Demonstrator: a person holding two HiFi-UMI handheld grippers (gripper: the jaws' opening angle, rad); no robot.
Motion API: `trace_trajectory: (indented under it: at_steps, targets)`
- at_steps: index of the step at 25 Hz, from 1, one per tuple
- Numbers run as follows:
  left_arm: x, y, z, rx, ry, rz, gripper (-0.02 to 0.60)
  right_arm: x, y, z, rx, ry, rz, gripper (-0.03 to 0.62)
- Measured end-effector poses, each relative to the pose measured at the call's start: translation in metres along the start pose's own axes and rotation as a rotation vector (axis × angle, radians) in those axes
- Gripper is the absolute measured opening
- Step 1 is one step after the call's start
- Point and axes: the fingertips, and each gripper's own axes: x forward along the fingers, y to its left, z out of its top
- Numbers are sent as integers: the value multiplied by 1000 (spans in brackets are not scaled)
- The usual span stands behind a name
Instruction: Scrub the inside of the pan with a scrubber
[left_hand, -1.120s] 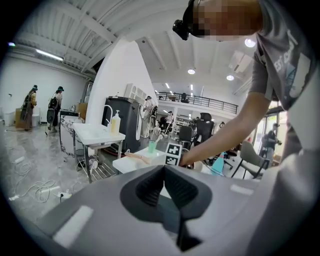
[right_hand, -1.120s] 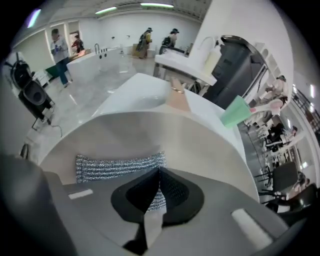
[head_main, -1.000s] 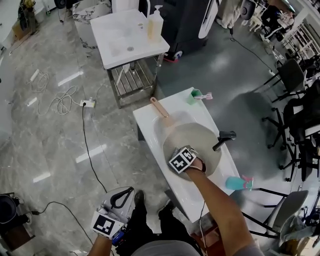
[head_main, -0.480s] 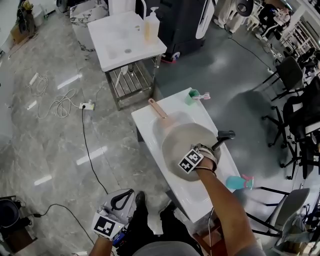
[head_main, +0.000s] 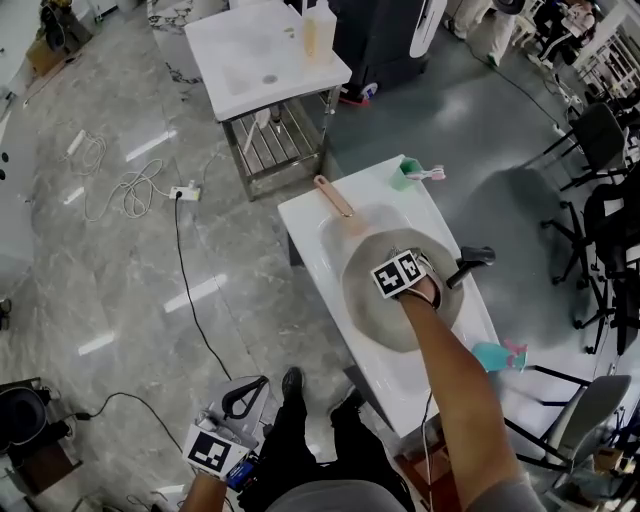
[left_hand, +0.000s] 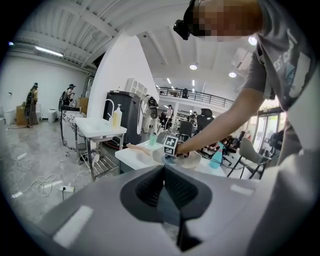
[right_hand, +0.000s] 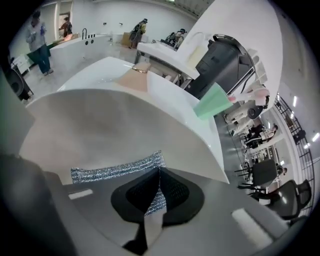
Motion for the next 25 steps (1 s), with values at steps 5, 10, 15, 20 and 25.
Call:
trace_trajectory:
  at_steps: [5, 10, 15, 20, 25]
  targets:
    - [3, 0, -1, -21, 8, 0, 2, -14, 43, 33, -134, -88, 90, 12]
    - [9, -8, 9, -17, -15, -14, 2, -40, 95, 27, -294, -125, 178, 11]
    - [12, -14, 12, -12, -21, -21, 2, -55, 112, -8, -423, -91, 185, 10]
    - [11, -20, 15, 37, -51, -21, 2, -55, 90, -40, -484, -17, 116, 9]
    - [11, -34, 26, 19, -42, -38, 2, -46, 58, -67, -500, 89, 34, 9]
